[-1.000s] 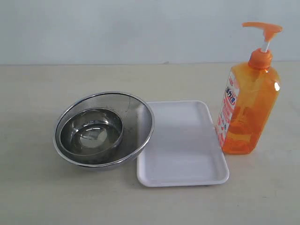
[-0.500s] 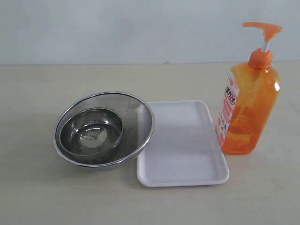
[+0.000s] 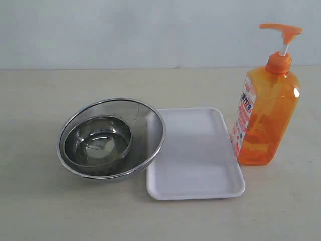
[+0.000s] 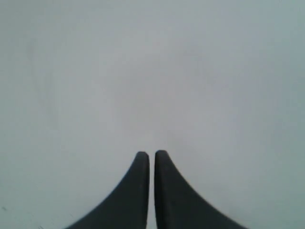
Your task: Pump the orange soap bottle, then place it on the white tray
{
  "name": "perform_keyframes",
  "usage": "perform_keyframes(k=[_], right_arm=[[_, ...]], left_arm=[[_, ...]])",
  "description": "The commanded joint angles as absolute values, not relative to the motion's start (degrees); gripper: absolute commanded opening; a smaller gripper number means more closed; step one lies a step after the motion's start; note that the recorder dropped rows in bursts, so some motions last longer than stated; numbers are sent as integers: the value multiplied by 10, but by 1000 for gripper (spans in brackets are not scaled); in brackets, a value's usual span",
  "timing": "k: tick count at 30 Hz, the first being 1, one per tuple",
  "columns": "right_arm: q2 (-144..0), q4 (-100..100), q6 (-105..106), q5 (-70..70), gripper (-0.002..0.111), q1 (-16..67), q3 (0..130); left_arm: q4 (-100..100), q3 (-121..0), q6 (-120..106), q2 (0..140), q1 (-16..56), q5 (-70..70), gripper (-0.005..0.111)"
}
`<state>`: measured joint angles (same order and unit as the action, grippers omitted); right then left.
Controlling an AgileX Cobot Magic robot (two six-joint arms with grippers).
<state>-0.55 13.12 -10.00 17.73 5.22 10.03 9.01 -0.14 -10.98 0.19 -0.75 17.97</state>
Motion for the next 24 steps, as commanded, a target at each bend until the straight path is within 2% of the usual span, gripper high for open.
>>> perform_keyframes(k=[1,7,16,24], right_arm=[[-8,-19,-241,190,0,51,163],[-48,-264,-428,203,0,51,245],[-256,-368,-464,201,0,51,346],[-385,-428,-507,89,0,52,385]], left_arm=[[93,0,-112,0,-9,180,5],[93,0,-112,0,-9,180,5],[93,0,-112,0,-9,180,5],[93,0,-112,0,-9,180,5]])
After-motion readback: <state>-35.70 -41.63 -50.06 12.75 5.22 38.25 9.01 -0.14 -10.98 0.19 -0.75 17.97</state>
